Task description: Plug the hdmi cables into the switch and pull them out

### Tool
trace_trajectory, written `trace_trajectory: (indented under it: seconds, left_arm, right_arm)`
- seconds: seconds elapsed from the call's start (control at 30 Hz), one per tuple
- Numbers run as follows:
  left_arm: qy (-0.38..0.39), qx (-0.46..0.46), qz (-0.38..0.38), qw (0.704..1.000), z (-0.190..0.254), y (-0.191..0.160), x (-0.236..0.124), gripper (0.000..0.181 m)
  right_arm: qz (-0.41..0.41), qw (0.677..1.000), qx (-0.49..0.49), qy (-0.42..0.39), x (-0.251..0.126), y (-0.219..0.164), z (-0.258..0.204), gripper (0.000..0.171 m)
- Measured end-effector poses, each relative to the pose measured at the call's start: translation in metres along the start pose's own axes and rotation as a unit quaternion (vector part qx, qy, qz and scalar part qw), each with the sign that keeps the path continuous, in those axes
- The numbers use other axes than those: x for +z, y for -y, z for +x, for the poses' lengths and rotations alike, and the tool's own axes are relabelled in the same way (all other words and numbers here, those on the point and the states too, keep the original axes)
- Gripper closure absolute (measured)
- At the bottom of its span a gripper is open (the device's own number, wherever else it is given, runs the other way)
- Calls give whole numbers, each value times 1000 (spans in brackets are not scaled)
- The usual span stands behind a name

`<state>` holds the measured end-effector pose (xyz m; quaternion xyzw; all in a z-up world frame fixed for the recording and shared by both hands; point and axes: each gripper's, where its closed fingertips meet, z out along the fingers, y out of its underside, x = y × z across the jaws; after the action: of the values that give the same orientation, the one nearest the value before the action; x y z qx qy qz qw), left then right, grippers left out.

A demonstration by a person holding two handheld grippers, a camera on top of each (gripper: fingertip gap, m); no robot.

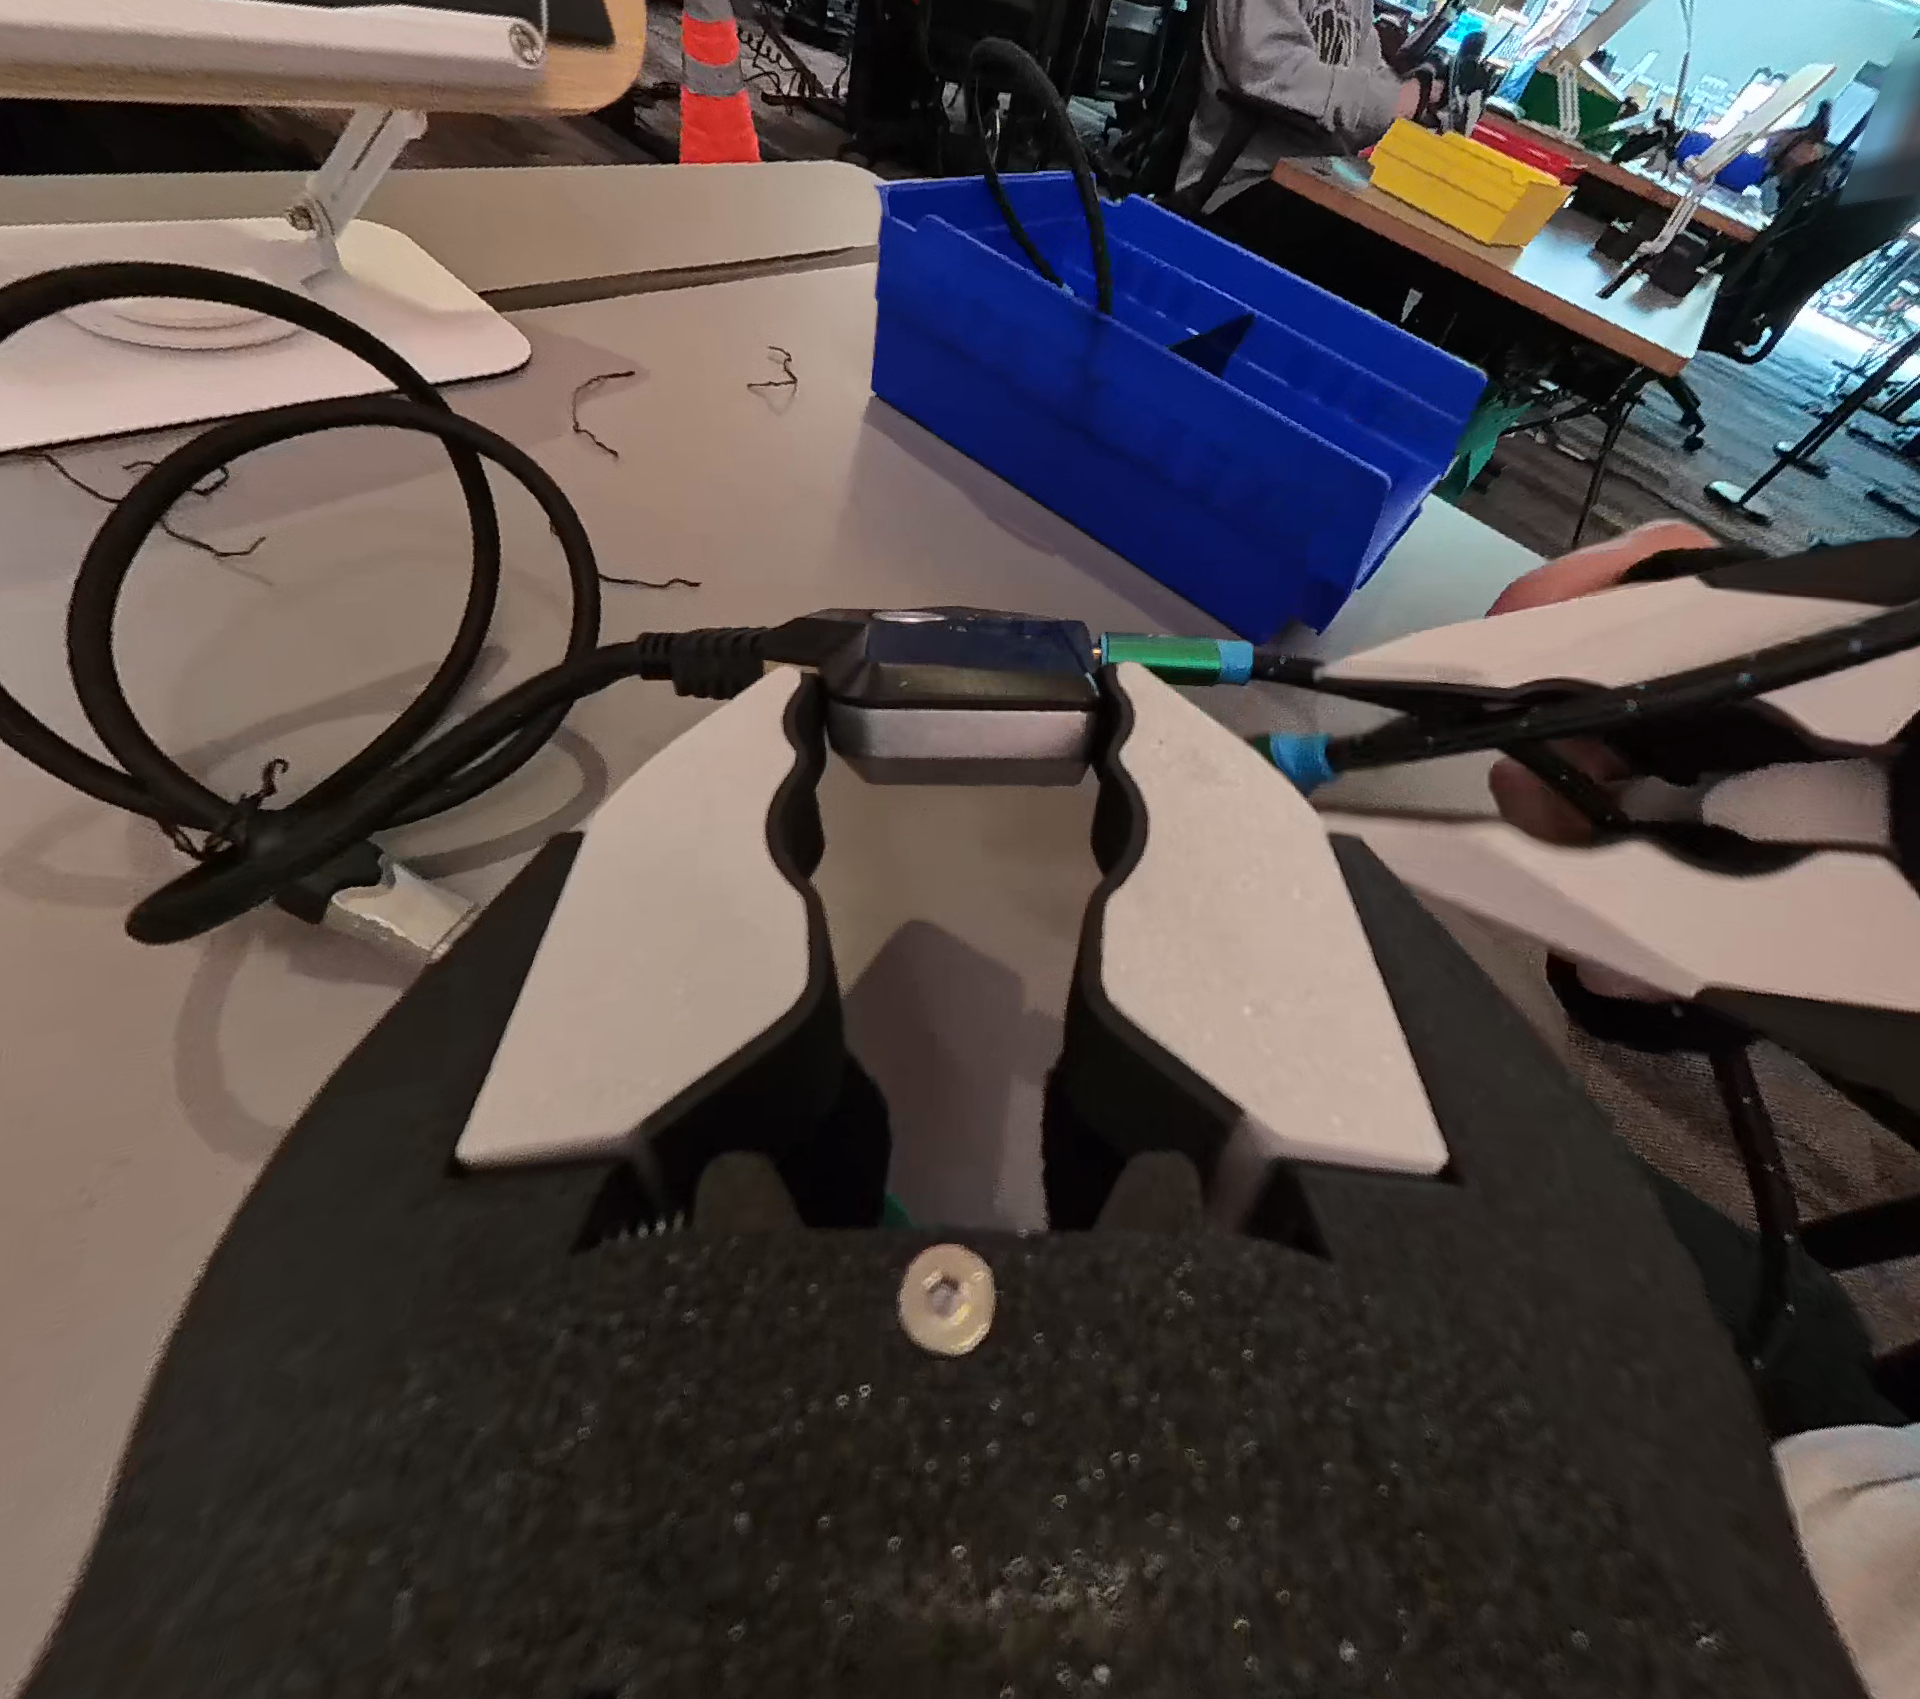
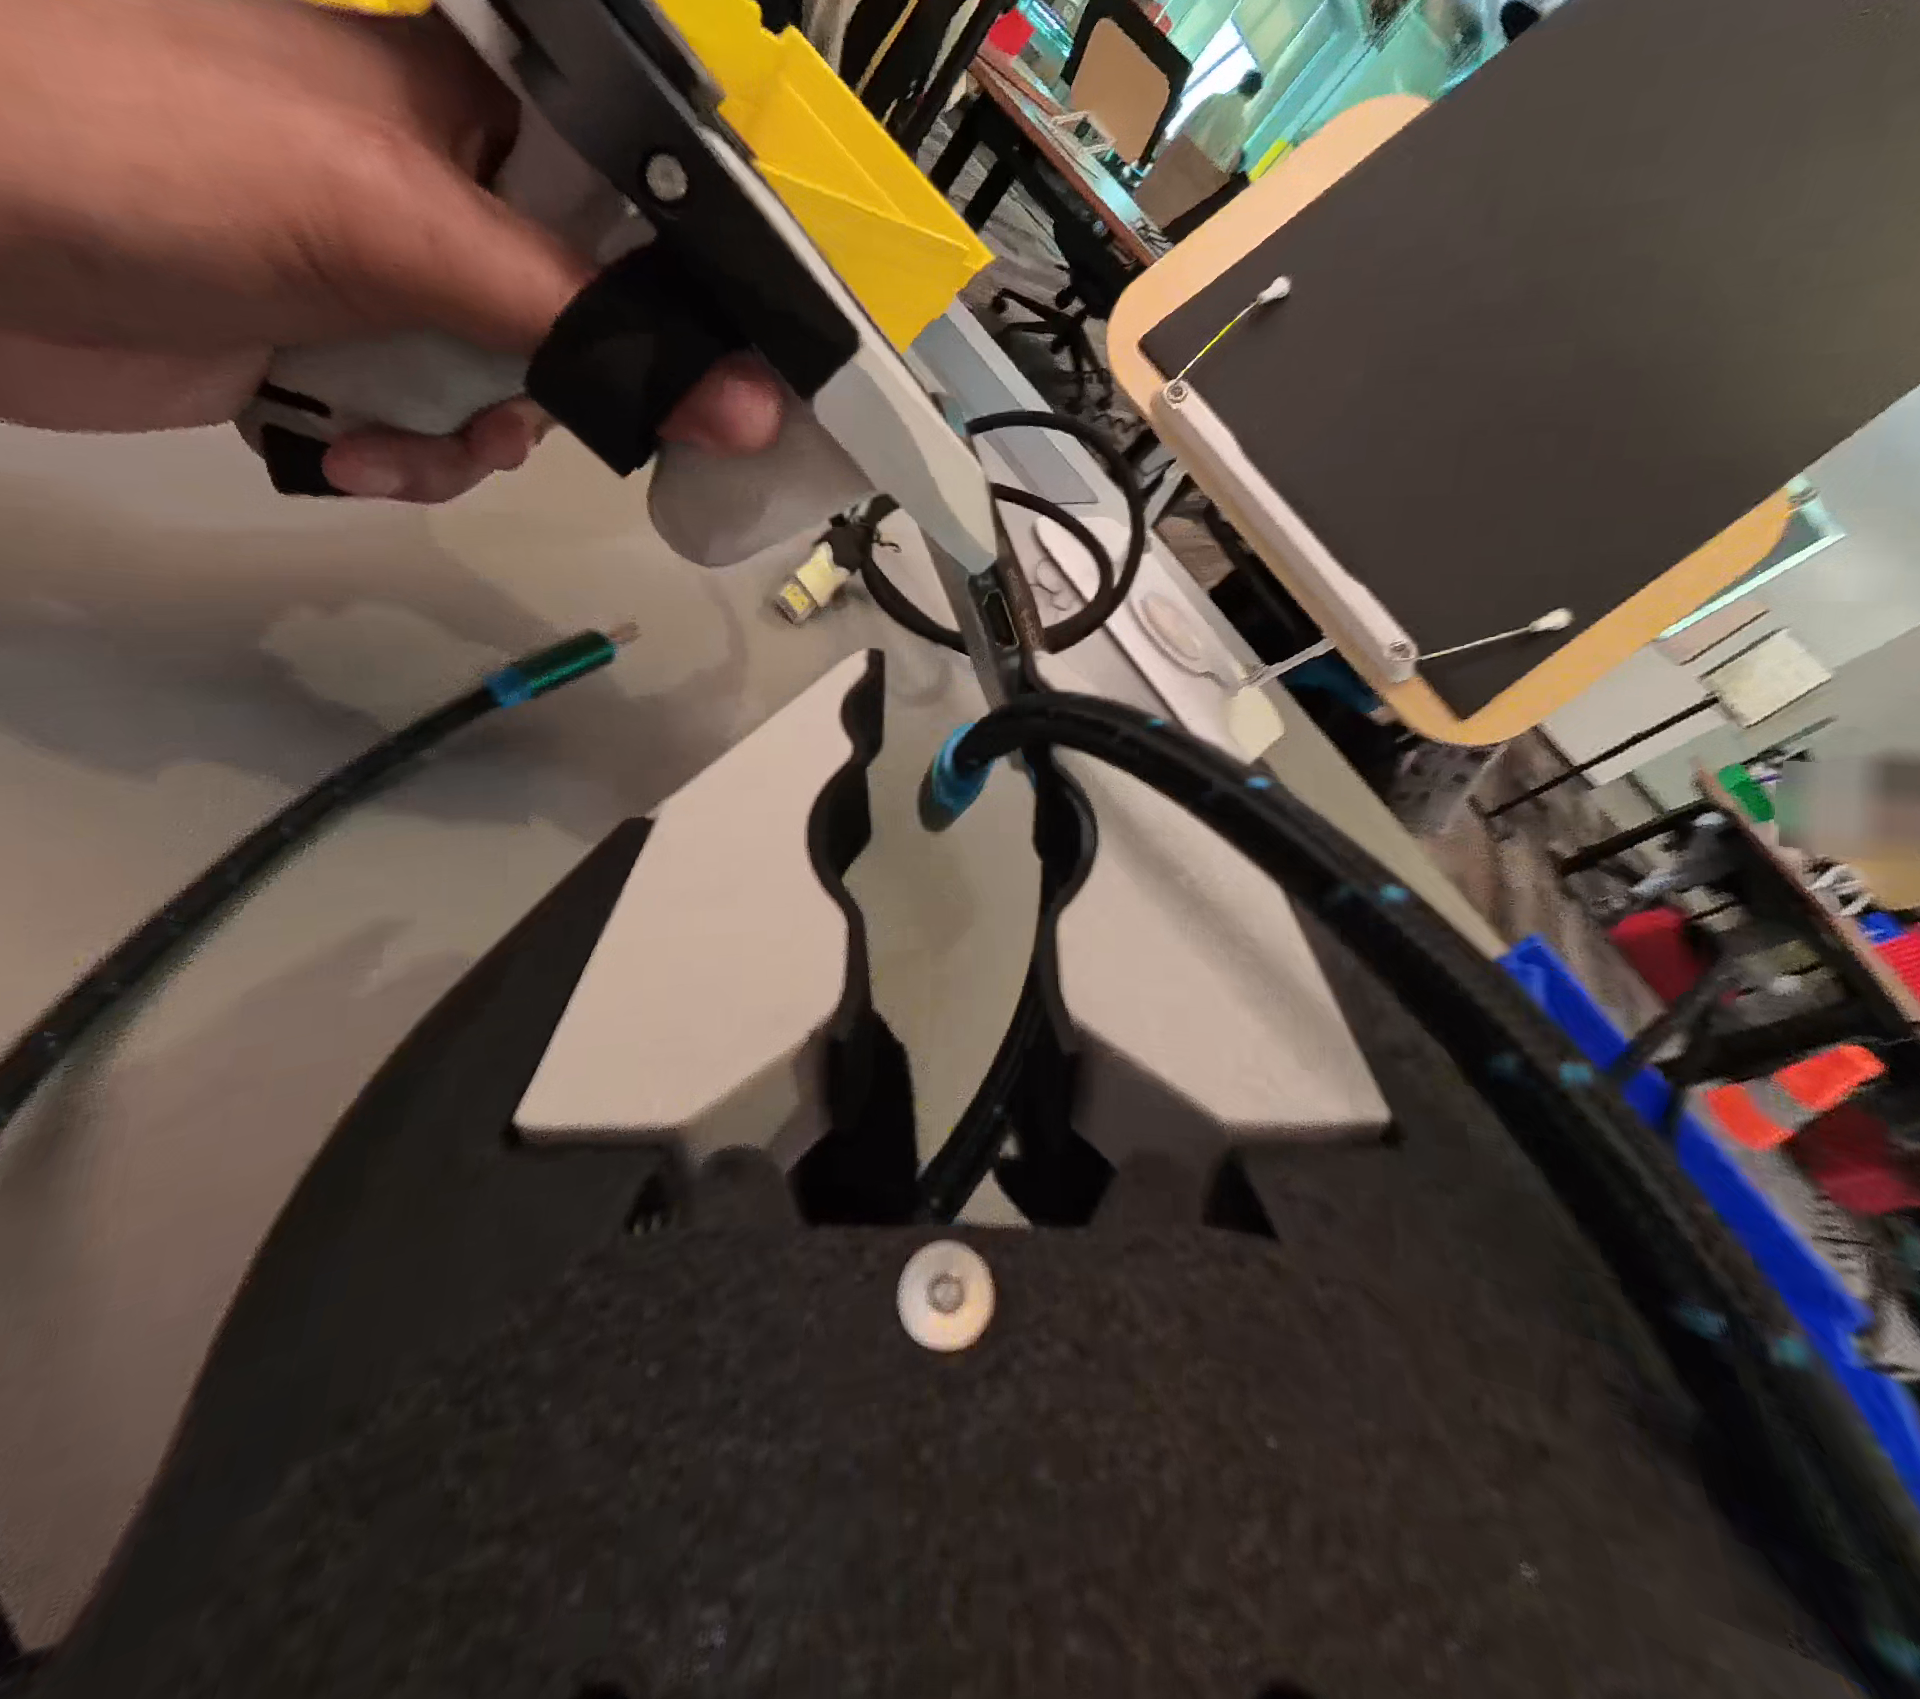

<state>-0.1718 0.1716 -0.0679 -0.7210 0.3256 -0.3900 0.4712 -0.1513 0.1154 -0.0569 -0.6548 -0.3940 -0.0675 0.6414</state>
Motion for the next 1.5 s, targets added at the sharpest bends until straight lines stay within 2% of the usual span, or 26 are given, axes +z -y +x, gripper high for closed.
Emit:
trace_trajectory:
  seconds: [0.03, 0.17, 0.27, 0.37, 0.43, 0.6, 0.73, 0.93, 1.23, 1.37, 1.5]
  left_arm:
    - [0, -4, -1, 1000, -2, -1, 0, 132]
    - [-7, -16, -11, 1000, -3, -4, 1, 132]
    - [-41, -30, -40, 998, 4, -10, 4, 132]
    - [-73, -24, -66, 995, 11, -12, 3, 131]
    - [-103, -18, -80, 991, 19, -14, 2, 131]
    - [-158, -34, -81, 984, 38, -10, -2, 132]
    - [-173, -63, -81, 980, 39, -9, -3, 132]
    - [-177, -73, -86, 978, 38, -11, -4, 132]
    - [-163, -102, -80, 978, 38, -10, -1, 132]
    - [-139, -111, -75, 981, 31, -11, 2, 131]
    - [-129, -112, -58, 984, 27, -7, 2, 131]
  right_arm:
    - [4, 1000, 16, -2, 0, 0, 2, 156]
    - [58, 998, 3, 10, -6, 12, 4, 162]
    - [165, 983, -46, 62, -21, 40, -8, 167]
    - [200, 977, -29, 70, -31, 46, 4, 167]
    - [216, 973, -14, 80, -36, 47, 9, 162]
    - [198, 974, -25, 108, -33, 36, 4, 164]
    - [199, 974, -47, 93, -36, 35, 5, 167]
    - [190, 974, -104, 70, -35, 35, -1, 167]
    - [184, 972, -121, 79, -33, 33, -7, 167]
    - [171, 978, -65, 96, -27, 27, -12, 167]
    - [159, 981, 41, 102, -22, 27, -4, 167]
